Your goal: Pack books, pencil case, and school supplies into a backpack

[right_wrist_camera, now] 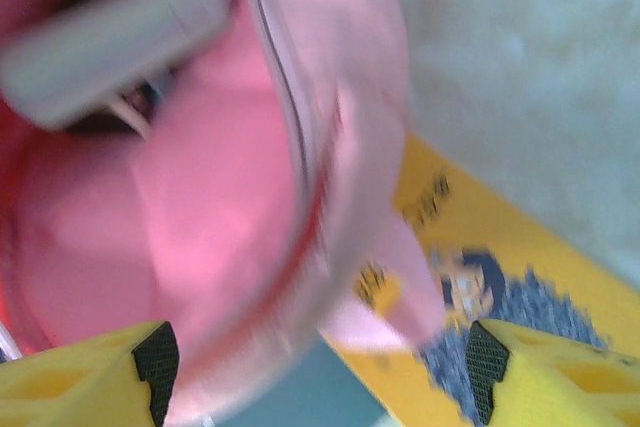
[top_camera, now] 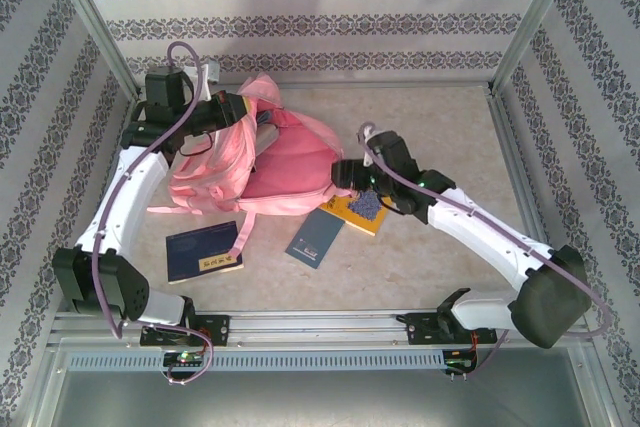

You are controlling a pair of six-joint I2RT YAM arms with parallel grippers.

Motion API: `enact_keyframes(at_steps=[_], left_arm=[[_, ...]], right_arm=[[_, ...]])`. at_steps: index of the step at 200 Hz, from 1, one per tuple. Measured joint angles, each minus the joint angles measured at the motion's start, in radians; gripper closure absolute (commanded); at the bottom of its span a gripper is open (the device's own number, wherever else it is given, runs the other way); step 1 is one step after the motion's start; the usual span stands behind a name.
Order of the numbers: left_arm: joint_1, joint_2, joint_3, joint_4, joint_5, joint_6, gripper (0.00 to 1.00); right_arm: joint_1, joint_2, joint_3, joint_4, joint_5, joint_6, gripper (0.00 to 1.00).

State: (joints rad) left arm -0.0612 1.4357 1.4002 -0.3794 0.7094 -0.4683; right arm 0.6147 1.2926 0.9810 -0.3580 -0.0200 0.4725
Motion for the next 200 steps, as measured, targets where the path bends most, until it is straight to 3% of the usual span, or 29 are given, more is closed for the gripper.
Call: enact_keyframes(at_steps=[21, 37, 64, 111, 200], left_arm=[[0.000, 0.038, 0.006, 0.003, 0.001, 0.000, 1.00], [0.000, 0.062, 0.008, 0.006, -0.001, 0.000, 1.00], [-0.003, 0.086, 0.007, 0.006, -0.022, 0.000, 1.00], [-0.004, 0.101, 0.006, 0.001, -0.090, 0.020, 1.00], [0.024, 0.126, 0.053, -0.009, -0.171, 0.022, 1.00]], right_arm=[[0.043, 0.041, -0.003, -0.040, 0.024, -0.026, 0.19], [0.079, 0.106, 0.001, -0.052, 0.000, -0.050, 0.28], [0.129, 0.270, 0.029, -0.080, -0.076, -0.113, 0.34], [0.167, 0.516, 0.188, -0.108, -0.101, -0.175, 0.34], [0.148, 0.632, 0.282, -0.106, 0.024, -0.190, 0.28]])
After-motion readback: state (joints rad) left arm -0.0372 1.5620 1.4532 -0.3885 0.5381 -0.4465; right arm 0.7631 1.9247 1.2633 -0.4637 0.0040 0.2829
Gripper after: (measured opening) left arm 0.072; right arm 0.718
